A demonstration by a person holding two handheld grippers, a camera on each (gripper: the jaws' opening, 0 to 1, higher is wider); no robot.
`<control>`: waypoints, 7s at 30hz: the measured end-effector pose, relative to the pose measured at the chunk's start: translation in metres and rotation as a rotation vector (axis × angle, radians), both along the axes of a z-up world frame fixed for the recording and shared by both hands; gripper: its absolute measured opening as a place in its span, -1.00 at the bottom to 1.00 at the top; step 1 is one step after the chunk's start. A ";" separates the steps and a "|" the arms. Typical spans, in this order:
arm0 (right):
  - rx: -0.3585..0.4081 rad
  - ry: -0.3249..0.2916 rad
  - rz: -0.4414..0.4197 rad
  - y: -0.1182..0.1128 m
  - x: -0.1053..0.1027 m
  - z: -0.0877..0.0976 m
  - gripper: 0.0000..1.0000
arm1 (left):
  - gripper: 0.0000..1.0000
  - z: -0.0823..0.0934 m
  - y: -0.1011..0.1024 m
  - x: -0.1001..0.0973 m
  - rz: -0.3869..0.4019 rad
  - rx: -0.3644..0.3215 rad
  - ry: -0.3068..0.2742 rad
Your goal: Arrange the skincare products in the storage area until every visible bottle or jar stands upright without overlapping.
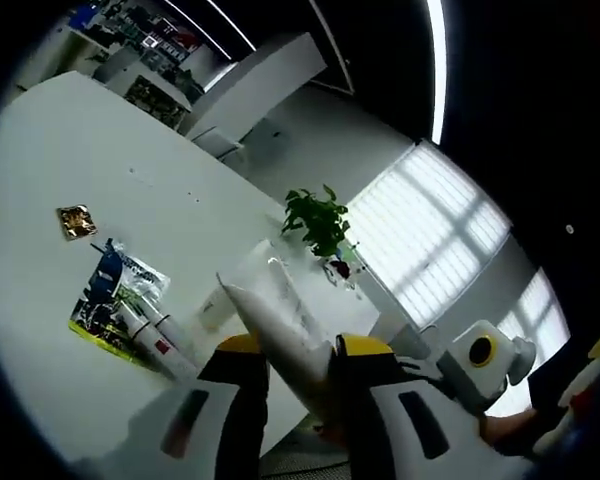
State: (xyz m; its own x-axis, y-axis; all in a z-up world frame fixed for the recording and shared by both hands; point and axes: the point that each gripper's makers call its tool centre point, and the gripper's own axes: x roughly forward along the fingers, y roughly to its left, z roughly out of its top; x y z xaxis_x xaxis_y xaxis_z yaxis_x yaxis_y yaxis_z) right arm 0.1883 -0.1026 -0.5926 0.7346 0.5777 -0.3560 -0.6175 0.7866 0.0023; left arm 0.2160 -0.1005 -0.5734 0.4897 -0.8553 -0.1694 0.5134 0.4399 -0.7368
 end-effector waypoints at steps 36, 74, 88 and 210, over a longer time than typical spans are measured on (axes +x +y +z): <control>0.114 -0.007 0.514 -0.005 -0.034 0.043 -0.53 | -0.85 0.066 -0.032 -0.054 -0.514 0.160 -0.517; -0.118 0.000 0.357 -0.033 0.075 -0.029 -0.54 | -0.82 -0.005 -0.060 0.038 -0.591 0.475 -0.673; -0.049 0.023 0.232 -0.043 0.089 -0.044 -0.46 | -0.83 -0.016 -0.073 0.049 -0.634 0.473 -0.691; -0.020 0.123 -0.044 -0.085 0.054 -0.052 0.83 | 0.73 -0.057 0.012 0.080 -0.376 0.549 -0.393</control>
